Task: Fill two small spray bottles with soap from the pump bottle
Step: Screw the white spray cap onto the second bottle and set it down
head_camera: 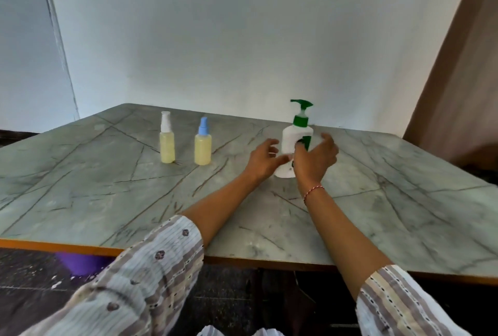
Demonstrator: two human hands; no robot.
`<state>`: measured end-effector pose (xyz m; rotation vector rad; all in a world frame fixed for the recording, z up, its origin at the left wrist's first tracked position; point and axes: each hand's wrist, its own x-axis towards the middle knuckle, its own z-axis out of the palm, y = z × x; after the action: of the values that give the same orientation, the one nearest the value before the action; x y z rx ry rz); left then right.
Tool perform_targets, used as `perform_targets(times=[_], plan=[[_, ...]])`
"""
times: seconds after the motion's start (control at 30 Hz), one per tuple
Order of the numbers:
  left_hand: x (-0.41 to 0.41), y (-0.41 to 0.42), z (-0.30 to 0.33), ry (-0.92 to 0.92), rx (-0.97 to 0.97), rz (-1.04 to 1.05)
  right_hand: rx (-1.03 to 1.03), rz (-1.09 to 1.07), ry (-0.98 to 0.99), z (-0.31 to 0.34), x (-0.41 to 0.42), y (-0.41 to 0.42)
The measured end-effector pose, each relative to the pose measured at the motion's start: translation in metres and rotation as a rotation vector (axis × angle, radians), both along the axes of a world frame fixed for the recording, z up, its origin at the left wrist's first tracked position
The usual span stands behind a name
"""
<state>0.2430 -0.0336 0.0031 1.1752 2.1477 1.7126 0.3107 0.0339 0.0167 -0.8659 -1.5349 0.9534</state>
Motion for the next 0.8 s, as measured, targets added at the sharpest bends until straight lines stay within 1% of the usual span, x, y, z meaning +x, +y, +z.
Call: perform_targets(times=[0.07, 0.1, 0.17, 0.23, 0.37, 0.43, 0.5, 0.6, 0.7, 0.8], plan=[[0.002, 0.012, -0.001, 0.008, 0.013, -0.029, -0.199, 0.238, -0.023, -0.008, 0.002, 0.018], [0.001, 0.014, -0.002, 0.015, 0.023, -0.020, -0.253, 0.355, -0.030, -0.011, 0.002, 0.023], [-0.008, 0.013, -0.001, 0.021, 0.020, 0.004, -0.236, 0.462, -0.060, -0.014, 0.002, 0.031], [-0.019, 0.008, 0.001, 0.007, 0.000, -0.029, -0.185, 0.506, -0.047, -0.009, 0.000, 0.035], [-0.037, -0.004, 0.006, -0.055, -0.027, -0.130, -0.047, 0.564, 0.083, 0.021, -0.011, 0.042], [-0.044, -0.007, 0.009, -0.095, -0.044, -0.161, -0.024, 0.609, 0.146, 0.038, -0.020, 0.039], [-0.048, -0.007, 0.012, -0.133, -0.022, -0.190, -0.001, 0.633, 0.189, 0.048, -0.032, 0.031], [-0.049, -0.002, 0.015, -0.145, 0.065, -0.207, 0.062, 0.596, 0.170, 0.051, -0.044, 0.024], [-0.052, 0.002, 0.017, -0.145, 0.087, -0.213, 0.154, 0.519, 0.147, 0.055, -0.048, 0.026], [-0.056, 0.002, 0.017, -0.178, 0.086, -0.247, 0.176, 0.558, 0.117, 0.058, -0.048, 0.028]])
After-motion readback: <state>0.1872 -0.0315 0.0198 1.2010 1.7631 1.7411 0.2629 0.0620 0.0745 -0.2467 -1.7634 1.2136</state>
